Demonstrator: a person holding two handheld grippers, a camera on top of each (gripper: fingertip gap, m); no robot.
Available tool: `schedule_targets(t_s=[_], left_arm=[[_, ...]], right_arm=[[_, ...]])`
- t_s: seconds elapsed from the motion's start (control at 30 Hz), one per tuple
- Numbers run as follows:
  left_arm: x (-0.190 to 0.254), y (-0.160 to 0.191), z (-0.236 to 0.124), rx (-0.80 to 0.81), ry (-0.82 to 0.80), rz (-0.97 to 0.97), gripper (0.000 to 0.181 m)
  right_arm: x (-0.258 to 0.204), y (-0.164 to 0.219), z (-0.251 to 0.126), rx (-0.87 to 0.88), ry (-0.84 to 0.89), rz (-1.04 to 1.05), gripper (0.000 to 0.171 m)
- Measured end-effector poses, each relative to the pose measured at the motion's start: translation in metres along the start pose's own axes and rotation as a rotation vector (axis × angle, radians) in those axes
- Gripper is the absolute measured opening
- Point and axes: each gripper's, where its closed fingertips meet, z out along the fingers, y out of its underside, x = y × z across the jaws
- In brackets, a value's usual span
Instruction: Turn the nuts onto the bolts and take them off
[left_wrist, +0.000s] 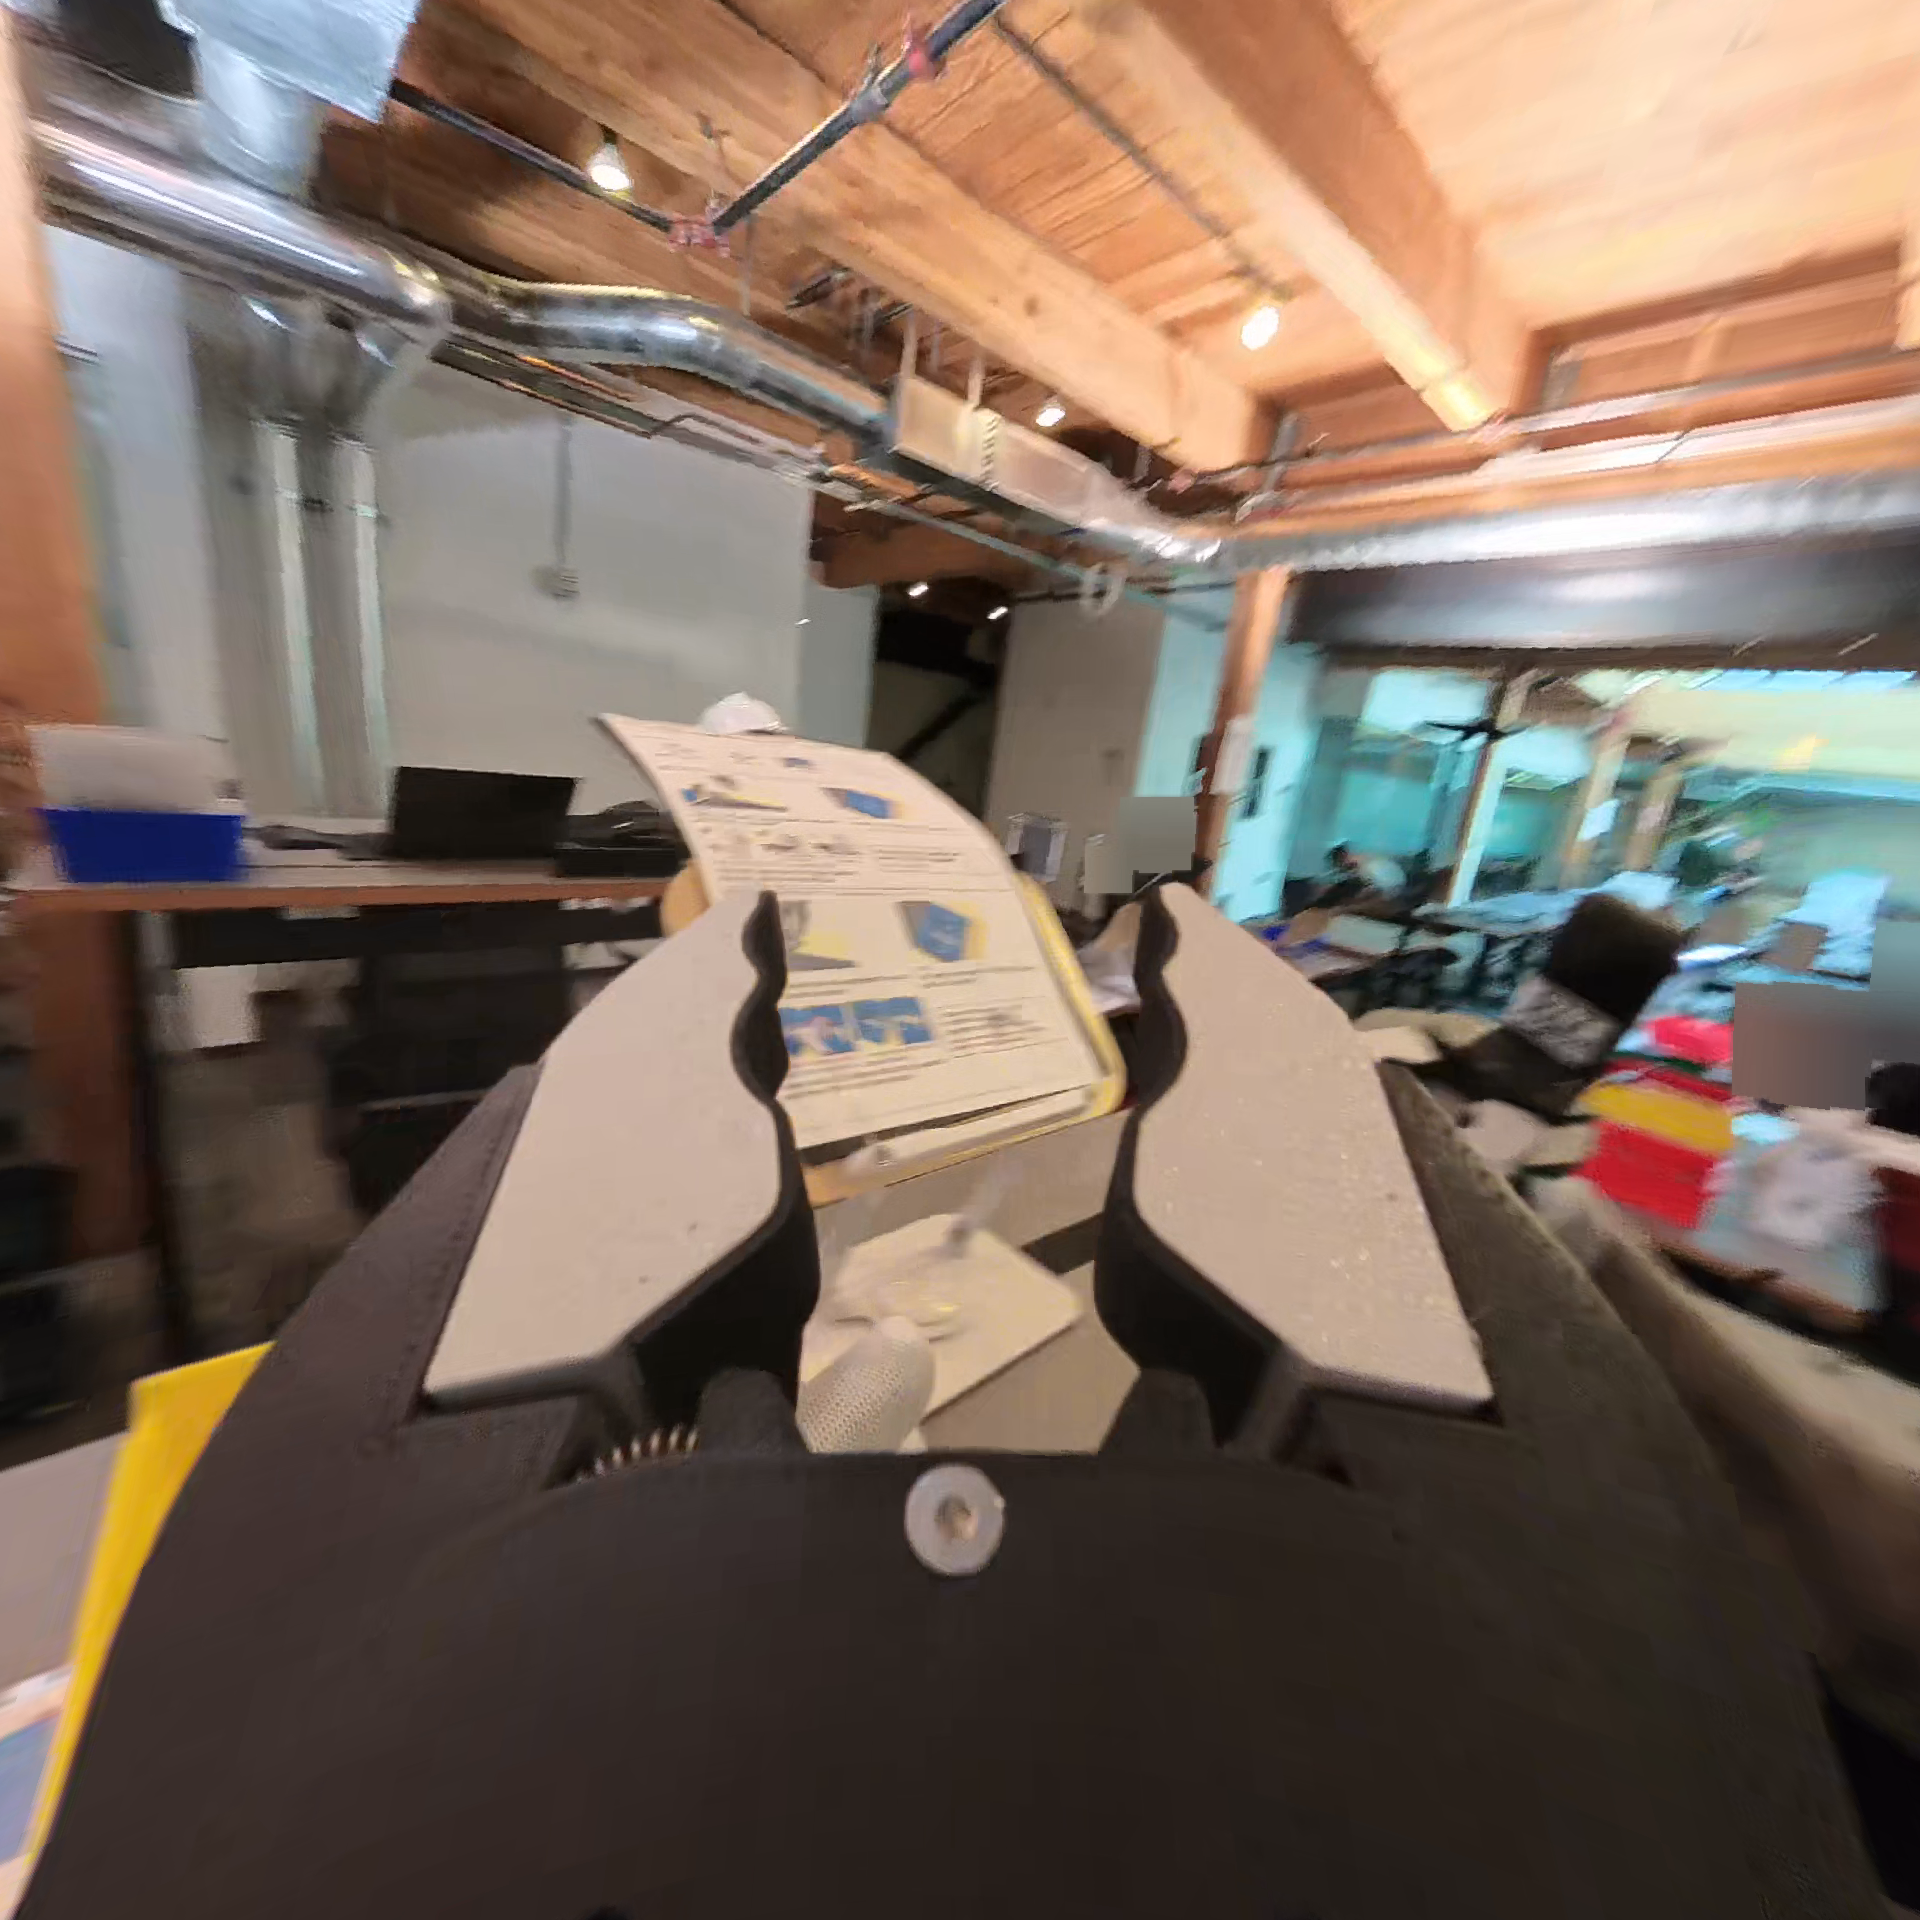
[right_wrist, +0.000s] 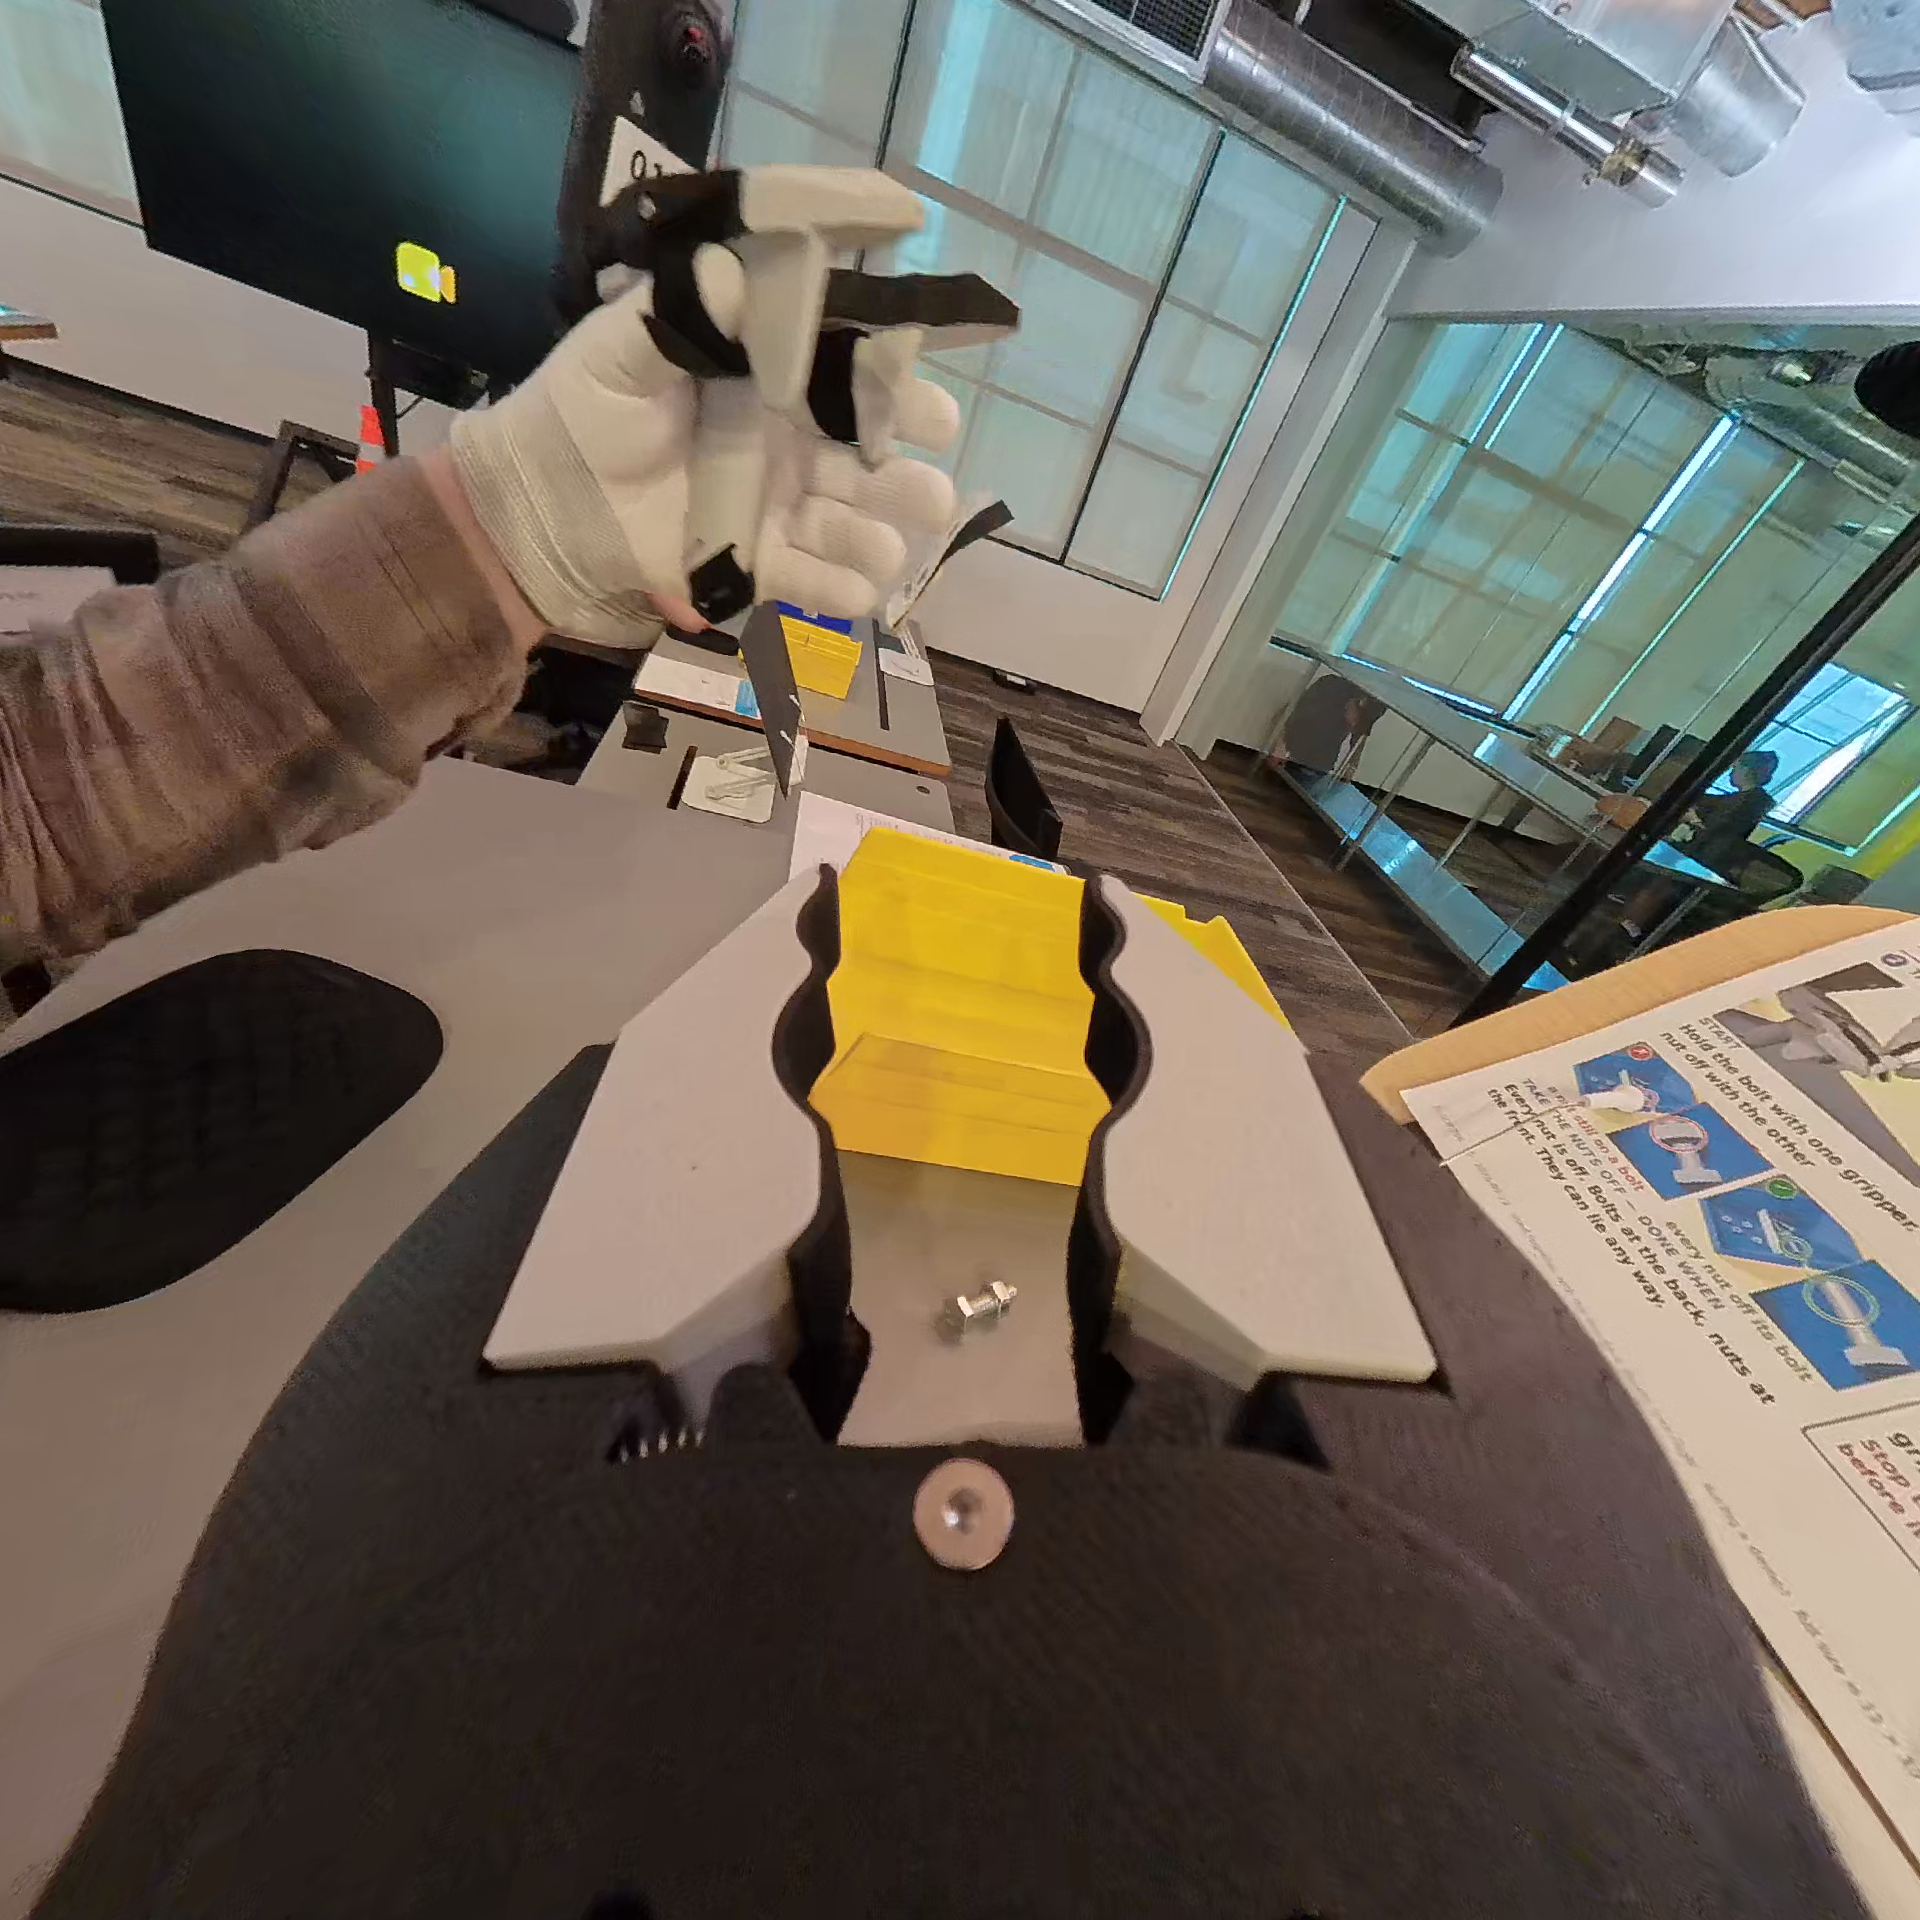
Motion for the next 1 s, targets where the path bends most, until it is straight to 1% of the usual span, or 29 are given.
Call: schedule_targets(t_s=[0.07,0.1,0.17,0.2,0.27,0.37,0.4,0.43,0.47,0.53,0.6,0.63,0.7,0.73,0.77,0.8,0.83,0.87,0.9,0.97,1.0], left_arm=[[0.011,-0.019,-0.026,0.074,0.086,-0.084,0.072],[0.022,-0.026,-0.04,0.085,0.157,-0.122,0.076],[0.039,-0.039,-0.065,0.116,0.241,-0.139,0.089],[0.045,-0.045,-0.077,0.14,0.252,-0.118,0.099],[0.062,-0.054,-0.097,0.173,0.292,-0.072,0.127],[0.073,-0.06,-0.12,0.184,0.232,-0.009,0.126],[0.071,-0.06,-0.126,0.166,0.17,0.015,0.126],[0.059,-0.061,-0.132,0.15,0.032,0.049,0.125],[0.041,-0.062,-0.142,0.129,-0.146,0.092,0.114],[0.015,-0.064,-0.172,0.083,-0.458,0.206,0.099],[-0.006,-0.06,-0.206,-0.033,-0.76,0.405,0.087],[-0.011,-0.059,-0.22,-0.072,-0.87,0.497,0.08],[-0.018,-0.059,-0.244,-0.127,-1.035,0.61,0.067],[-0.022,-0.059,-0.254,-0.143,-1.098,0.641,0.06],[-0.024,-0.059,-0.262,-0.149,-1.141,0.651,0.051],[-0.025,-0.057,-0.268,-0.166,-1.179,0.653,0.035],[-0.027,-0.059,-0.277,-0.176,-1.25,0.666,0.017],[-0.026,-0.063,-0.286,-0.157,-1.323,0.701,0.002],[-0.024,-0.066,-0.288,-0.135,-1.357,0.737,0.001],[-0.025,-0.069,-0.294,-0.094,-1.443,0.771,0.034],[-0.029,-0.067,-0.292,-0.094,-1.458,0.78,0.05]], right_arm=[[-0.002,0.001,0.001,0.005,-0.013,0.014,0.045],[-0.003,0.001,0.002,0.006,-0.02,0.021,0.045],[-0.006,0.003,0.005,0.007,-0.036,0.031,0.044],[-0.007,0.004,0.007,0.006,-0.044,0.035,0.044],[-0.01,0.007,0.01,0.001,-0.059,0.045,0.044],[-0.014,0.012,0.015,-0.005,-0.076,0.059,0.044],[-0.015,0.014,0.016,-0.007,-0.08,0.063,0.044],[-0.016,0.015,0.017,-0.009,-0.083,0.066,0.044],[-0.016,0.017,0.018,-0.012,-0.086,0.069,0.044],[-0.017,0.019,0.02,-0.017,-0.09,0.074,0.044],[-0.018,0.022,0.022,-0.019,-0.096,0.082,0.043],[-0.018,0.024,0.024,-0.022,-0.097,0.086,0.043],[-0.019,0.028,0.026,-0.033,-0.101,0.089,0.042],[-0.02,0.03,0.028,-0.04,-0.104,0.09,0.043],[-0.021,0.031,0.029,-0.043,-0.105,0.09,0.043],[-0.021,0.032,0.03,-0.045,-0.106,0.091,0.042],[-0.022,0.032,0.031,-0.047,-0.106,0.09,0.042],[-0.023,0.032,0.031,-0.051,-0.107,0.089,0.042],[-0.023,0.033,0.031,-0.055,-0.107,0.086,0.042],[-0.022,0.035,0.03,-0.062,-0.101,0.084,0.042],[-0.021,0.035,0.03,-0.063,-0.099,0.085,0.042]])
